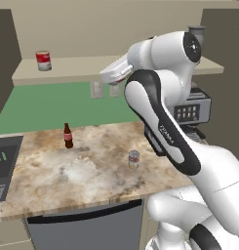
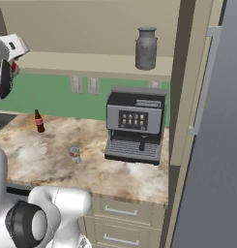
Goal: Pick the cans from the counter and place them in their designated side in the cabinet.
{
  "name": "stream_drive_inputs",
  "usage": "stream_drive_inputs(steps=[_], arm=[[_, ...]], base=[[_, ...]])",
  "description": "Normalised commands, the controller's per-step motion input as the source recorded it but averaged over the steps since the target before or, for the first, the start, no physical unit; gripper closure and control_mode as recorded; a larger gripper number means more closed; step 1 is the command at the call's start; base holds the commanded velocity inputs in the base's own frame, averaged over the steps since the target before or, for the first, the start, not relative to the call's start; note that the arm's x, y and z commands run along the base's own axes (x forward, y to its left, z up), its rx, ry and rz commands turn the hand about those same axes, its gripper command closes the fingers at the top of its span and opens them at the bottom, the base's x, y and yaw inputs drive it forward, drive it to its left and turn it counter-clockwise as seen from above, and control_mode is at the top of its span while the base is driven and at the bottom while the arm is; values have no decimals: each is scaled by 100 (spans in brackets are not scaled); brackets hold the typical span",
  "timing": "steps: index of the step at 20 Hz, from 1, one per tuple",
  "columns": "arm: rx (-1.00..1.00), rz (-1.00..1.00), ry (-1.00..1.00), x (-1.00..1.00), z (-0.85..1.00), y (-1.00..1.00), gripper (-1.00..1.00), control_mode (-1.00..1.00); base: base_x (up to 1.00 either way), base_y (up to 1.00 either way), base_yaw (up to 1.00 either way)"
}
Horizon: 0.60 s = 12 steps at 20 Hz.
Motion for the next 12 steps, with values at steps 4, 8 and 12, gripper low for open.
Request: stream_drive_inputs(steps=[4,8,12], arm=[[0,2,-2,34,0,14,100,-100],[0,2,-4,31,1,16,100,-100],[0,2,-2,30,0,19,100,-100]], base=[[0,0,0],[0,0,0],[0,0,0]])
